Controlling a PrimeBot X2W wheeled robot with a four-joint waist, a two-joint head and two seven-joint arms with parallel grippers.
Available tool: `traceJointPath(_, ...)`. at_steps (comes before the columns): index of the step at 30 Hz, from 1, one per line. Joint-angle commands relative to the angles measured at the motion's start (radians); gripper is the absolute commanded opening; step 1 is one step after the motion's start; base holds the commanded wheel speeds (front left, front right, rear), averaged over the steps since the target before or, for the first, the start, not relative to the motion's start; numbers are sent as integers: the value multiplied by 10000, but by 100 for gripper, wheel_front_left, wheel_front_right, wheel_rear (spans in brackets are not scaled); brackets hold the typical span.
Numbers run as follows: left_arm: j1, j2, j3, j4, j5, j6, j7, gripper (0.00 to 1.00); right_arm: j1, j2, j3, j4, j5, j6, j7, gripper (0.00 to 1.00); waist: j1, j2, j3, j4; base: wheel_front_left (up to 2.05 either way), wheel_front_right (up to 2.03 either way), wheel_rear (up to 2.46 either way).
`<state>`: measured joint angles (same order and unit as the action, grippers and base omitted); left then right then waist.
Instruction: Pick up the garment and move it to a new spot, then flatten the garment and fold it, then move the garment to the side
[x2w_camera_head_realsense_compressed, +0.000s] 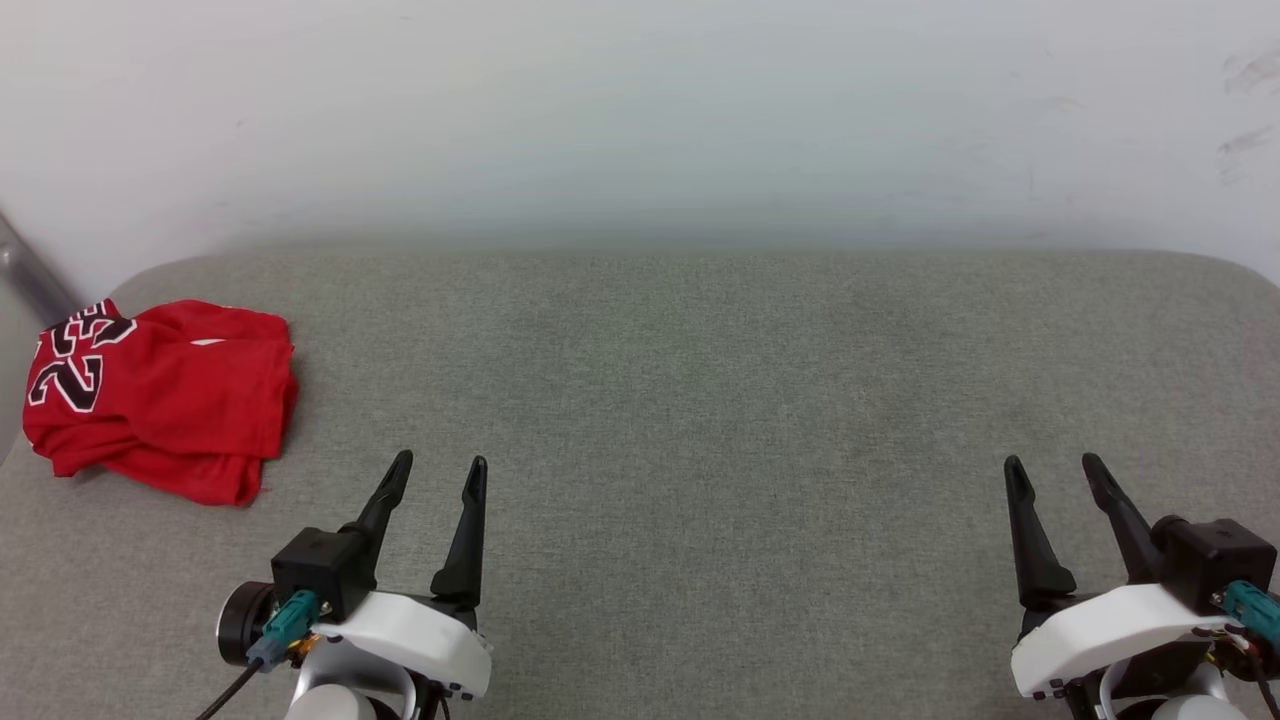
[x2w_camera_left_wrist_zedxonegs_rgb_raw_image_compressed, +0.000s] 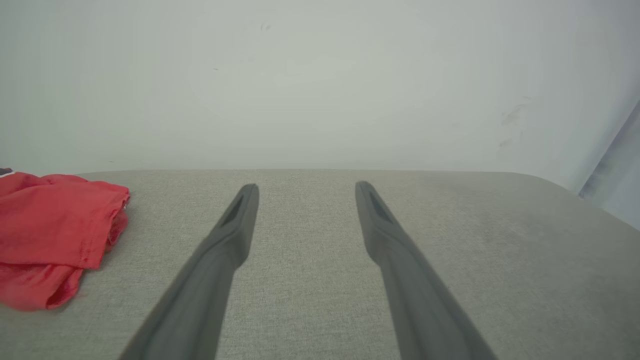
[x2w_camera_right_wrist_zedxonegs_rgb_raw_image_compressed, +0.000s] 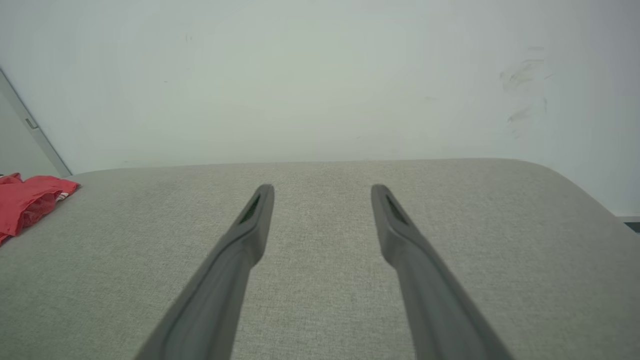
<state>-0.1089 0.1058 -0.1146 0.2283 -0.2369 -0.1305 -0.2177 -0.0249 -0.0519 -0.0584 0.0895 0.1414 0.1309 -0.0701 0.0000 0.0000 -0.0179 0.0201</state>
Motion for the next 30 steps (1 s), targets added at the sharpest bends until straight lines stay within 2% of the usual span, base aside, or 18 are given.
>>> traceJointPath(1, -156, 2, -17, -11, 220, 28, -101, 100, -25, 23, -20, -94, -193, -3, -62, 100, 0, 0, -3, 7, 0, 0, 0)
traceJointPath(20, -185, -67, -112, 195, 1248, 17, -440, 100, -82, 26, -146, 70, -1085, -3, -376, 100, 0, 0, 7, 46, 0, 0, 0)
traceJointPath(30, -176, -125, -25, 234, 1291, 13, -480, 100, -156, 27, -187, 251, -950, -3, -466, 100, 0, 0, 11, 63, 0, 0, 0)
